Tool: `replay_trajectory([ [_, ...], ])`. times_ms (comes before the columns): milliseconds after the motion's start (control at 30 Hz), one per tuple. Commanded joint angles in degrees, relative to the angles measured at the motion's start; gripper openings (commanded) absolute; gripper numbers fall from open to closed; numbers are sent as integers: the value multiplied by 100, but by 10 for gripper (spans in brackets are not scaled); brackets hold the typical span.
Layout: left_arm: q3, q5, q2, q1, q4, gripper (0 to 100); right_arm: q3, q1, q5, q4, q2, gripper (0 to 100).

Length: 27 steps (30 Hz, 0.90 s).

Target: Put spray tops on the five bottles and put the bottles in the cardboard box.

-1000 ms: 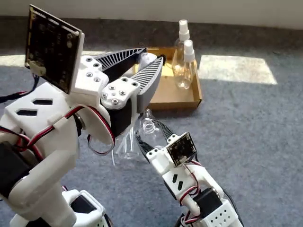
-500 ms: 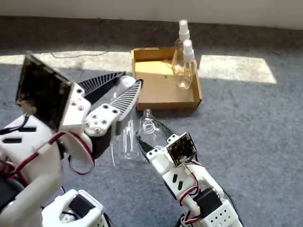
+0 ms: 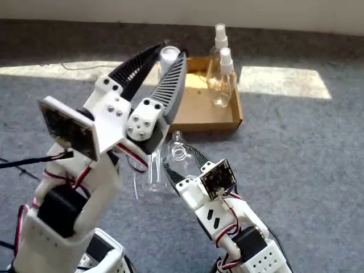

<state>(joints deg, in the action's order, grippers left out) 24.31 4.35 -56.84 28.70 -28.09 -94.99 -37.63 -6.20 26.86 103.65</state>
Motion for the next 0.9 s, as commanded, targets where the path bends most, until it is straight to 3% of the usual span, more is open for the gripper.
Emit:
replay_trajectory([
  [0,-57,-9,655,497,334,6,92,-13,44,4,4,4],
  [200,426,0,514,760,308,6,101,426,62,-4,4,4],
  [433,1314,-9,-330,778,325,6,101,409,62,-4,4,4],
  [633,1156,-26,-391,734,967,6,75,409,62,-4,4,4],
  [867,681,-9,330,734,985,6,66,409,62,-4,4,4],
])
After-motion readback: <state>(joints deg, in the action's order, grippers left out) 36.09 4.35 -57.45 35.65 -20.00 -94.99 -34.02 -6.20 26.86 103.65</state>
